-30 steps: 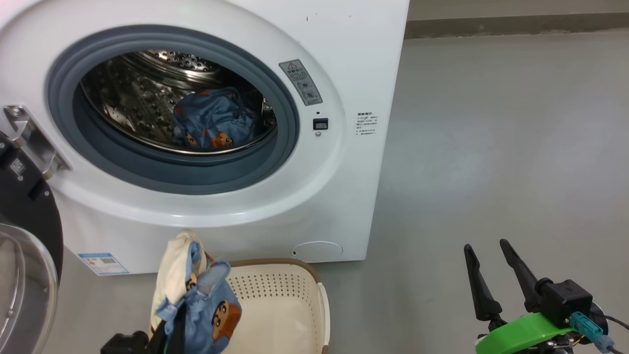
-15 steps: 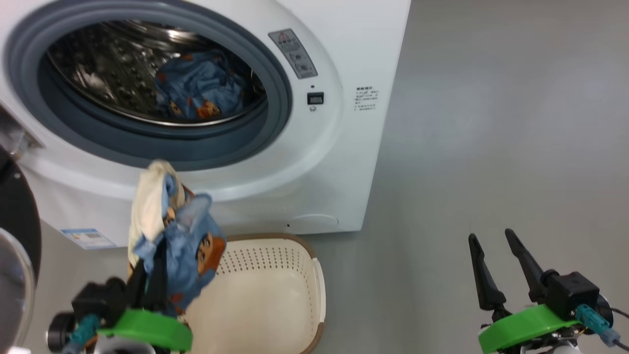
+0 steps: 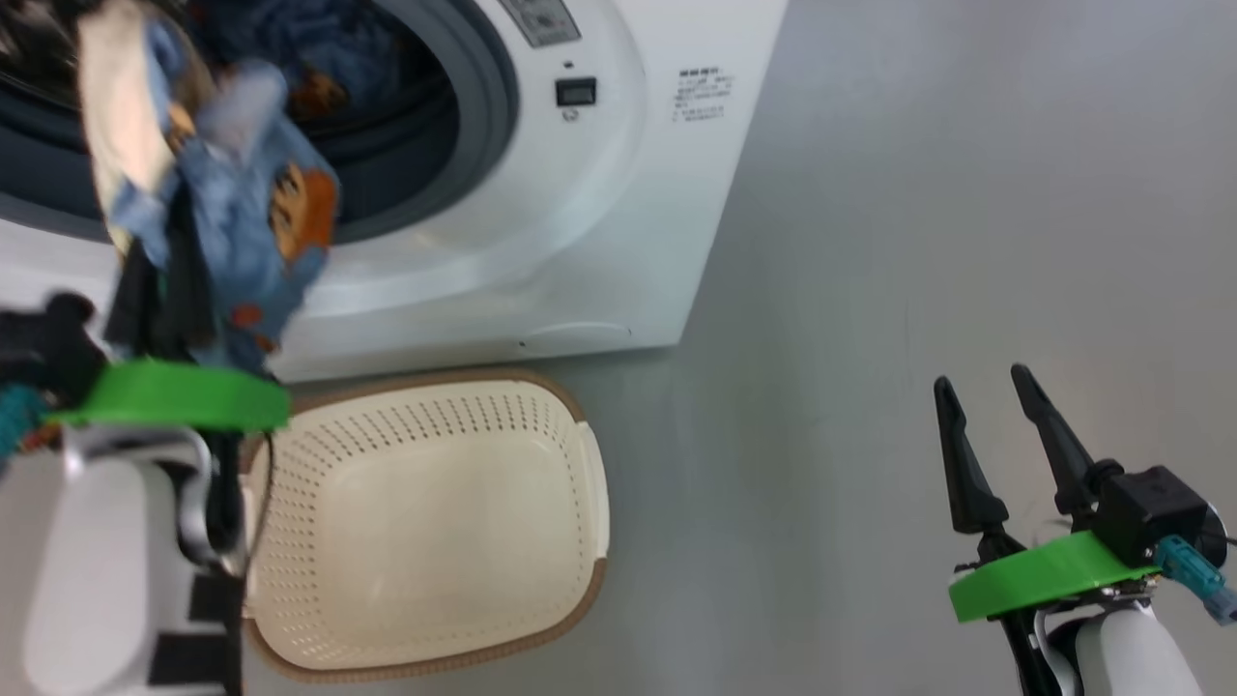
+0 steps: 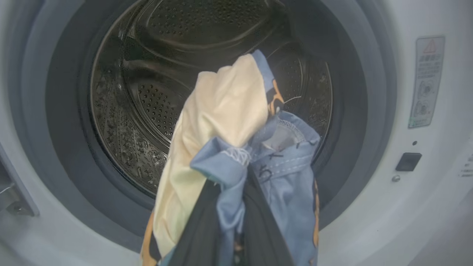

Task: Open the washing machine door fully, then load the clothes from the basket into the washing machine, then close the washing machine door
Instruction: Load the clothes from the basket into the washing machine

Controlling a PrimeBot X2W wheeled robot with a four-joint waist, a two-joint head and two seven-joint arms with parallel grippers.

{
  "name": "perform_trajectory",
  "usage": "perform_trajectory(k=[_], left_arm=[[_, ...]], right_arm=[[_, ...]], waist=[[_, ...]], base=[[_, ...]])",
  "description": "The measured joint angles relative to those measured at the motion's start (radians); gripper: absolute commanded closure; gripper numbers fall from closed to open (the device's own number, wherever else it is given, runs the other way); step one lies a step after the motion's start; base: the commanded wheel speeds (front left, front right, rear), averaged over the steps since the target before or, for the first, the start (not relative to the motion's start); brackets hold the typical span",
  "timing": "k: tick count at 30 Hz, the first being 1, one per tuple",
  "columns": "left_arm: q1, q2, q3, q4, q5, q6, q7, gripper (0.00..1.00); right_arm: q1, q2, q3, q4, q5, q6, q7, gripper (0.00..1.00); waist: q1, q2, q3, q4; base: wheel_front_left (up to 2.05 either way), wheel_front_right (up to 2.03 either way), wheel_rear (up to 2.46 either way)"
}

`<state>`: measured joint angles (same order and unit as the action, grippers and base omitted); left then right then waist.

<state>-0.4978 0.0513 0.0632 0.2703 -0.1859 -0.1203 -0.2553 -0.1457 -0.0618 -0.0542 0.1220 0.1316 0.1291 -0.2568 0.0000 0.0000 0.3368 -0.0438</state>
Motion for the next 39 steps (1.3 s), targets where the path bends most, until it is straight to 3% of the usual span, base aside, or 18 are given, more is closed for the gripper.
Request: perform_trajectory(k=[18, 28, 39], left_arm=[[-0.498, 0.218, 0.04, 0.278, 0.004, -0.008, 0.0, 1.0], [-0.805, 0.365, -0.02, 0.454, -0.027, -0.008, 0.033, 1.0], [-1.082, 0.463, -0.091, 0.611, -0.011, -0.007, 0.09, 1.0]], right_arm=[[-0.11, 0.01, 0.021, -0.023, 0.049, 0.0, 0.0, 0.0], [-0.169, 0.014, 0.08, -0.02, 0.135, 0.0, 0.0, 0.0], [-0.215, 0.016, 0.145, -0.009, 0.186, 0.0, 0.0, 0.0]], waist=[[0.0001, 0.0, 0.258, -0.148], [0.0001, 0.0, 0.384, -0.24], [0.0001, 0.0, 0.475, -0.333]], base=[[0.0, 0.0, 0.0], [0.0, 0.0, 0.0], [0.0, 0.0, 0.0]])
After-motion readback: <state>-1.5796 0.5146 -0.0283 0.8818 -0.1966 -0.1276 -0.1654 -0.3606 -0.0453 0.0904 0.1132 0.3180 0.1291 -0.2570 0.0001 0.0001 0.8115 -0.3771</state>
